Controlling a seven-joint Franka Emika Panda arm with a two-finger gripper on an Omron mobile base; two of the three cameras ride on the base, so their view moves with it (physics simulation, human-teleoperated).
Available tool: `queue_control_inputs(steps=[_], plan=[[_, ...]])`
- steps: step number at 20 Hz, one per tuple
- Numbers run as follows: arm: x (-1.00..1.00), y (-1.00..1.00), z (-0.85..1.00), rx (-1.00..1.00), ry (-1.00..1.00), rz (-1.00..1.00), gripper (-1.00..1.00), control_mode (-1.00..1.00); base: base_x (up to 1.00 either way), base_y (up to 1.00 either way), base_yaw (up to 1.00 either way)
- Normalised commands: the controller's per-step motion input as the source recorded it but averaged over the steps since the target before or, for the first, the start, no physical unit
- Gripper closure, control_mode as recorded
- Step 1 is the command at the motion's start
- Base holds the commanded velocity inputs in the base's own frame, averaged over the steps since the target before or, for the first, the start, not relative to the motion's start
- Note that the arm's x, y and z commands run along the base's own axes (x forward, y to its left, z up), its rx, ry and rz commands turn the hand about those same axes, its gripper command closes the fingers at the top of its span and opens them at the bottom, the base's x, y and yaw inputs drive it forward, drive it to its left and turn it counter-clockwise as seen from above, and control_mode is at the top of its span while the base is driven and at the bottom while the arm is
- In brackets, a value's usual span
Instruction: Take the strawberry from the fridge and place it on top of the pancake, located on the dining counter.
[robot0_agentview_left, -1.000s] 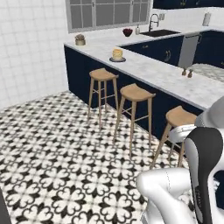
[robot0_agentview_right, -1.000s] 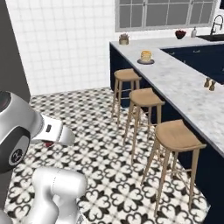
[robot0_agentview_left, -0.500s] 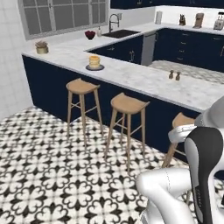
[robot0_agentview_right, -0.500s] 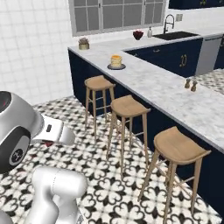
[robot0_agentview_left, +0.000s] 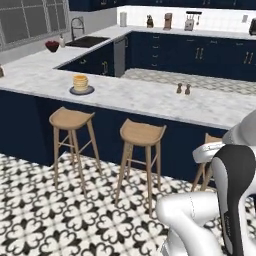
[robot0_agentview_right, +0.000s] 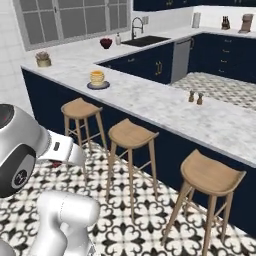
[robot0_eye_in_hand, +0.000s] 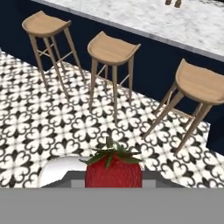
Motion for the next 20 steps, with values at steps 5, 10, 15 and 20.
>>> queue_control_inputs(steps=[5, 10, 15, 20], plan=[[0.00, 0.00, 0.00, 0.00, 0.00, 0.00, 1.00, 1.00, 0.79, 1.00, -0.45], [0.00, 0.00, 0.00, 0.00, 0.00, 0.00, 1.00, 1.00, 0.62, 1.00, -0.43], [0.00, 0.00, 0.00, 0.00, 0.00, 0.00, 1.00, 1.00, 0.56, 1.00, -0.42], [0.00, 0.00, 0.00, 0.00, 0.00, 0.00, 1.00, 1.00, 0.59, 1.00, -0.39]])
